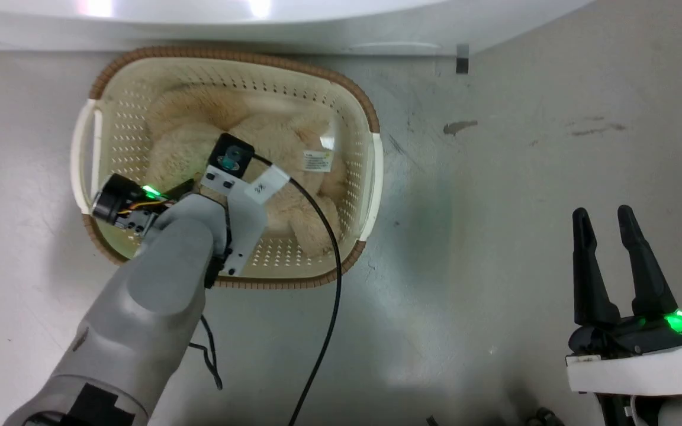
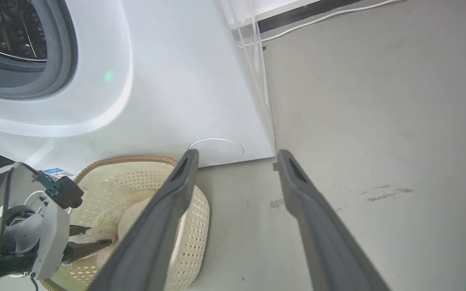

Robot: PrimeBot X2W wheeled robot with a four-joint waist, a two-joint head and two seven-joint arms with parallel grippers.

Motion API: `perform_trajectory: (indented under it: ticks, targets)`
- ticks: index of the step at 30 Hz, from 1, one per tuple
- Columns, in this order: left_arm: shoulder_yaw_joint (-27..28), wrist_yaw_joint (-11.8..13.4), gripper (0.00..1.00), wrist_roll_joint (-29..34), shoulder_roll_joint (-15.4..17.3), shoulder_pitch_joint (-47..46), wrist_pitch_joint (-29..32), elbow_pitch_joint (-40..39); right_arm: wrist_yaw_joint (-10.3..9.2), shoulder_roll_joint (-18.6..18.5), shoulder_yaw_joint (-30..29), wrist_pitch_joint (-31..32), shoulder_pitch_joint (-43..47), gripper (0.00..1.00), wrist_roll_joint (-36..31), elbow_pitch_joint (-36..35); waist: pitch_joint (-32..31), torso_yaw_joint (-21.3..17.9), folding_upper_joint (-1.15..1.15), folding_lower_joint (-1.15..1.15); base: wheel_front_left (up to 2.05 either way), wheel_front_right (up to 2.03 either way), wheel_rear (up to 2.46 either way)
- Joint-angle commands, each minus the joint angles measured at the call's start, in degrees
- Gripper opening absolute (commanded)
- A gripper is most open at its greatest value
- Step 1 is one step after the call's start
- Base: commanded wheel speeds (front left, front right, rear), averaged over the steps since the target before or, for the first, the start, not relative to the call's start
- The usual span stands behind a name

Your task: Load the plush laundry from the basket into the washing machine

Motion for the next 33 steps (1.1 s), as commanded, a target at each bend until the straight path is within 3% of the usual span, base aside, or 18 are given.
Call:
perform_trajectory:
  ticks: [1,6,7,14,21,33]
  targets:
    - [-1.1,0.3,1.0,-0.6,0.5,-2.0,2.0,2.2,0.04,-0.1,0.2,-0.7,-1.3,1.0,1.1,-0.5,1.4,-0.3,0.0,0.0,0.0,0.0,0.0]
    - [-2.8,0.6,0.97,-1.4,0.6,-4.0,3.3,3.9,0.04,-0.1,0.5,-1.3,-2.1,1.0,2.6,-0.9,3.5,-0.8,0.0,0.0,0.0,0.0,0.0]
    - [-3.2,0.6,0.0,-1.5,0.8,-4.4,2.4,3.8,0.04,-0.1,0.6,-1.4,-2.3,1.0,3.0,-1.0,4.0,-0.9,0.0,0.0,0.0,0.0,0.0]
    - [-6.1,0.4,0.0,-2.6,0.4,-8.0,1.6,4.7,0.04,-0.1,1.5,-2.2,-3.7,1.0,4.9,-0.2,5.8,0.1,0.0,0.0,0.0,0.0,0.0]
    - [-8.3,0.0,0.0,-4.8,-0.1,-9.6,3.2,7.7,0.04,-0.1,3.1,-3.1,-6.8,1.0,7.2,2.8,3.4,0.7,0.0,0.0,0.0,0.0,0.0]
    - [-6.2,-2.5,0.0,-10.8,-3.5,-3.5,-6.0,5.8,0.05,-0.1,1.2,-3.2,-6.4,1.0,6.1,9.4,-10.1,5.5,0.0,0.0,0.0,0.0,0.0]
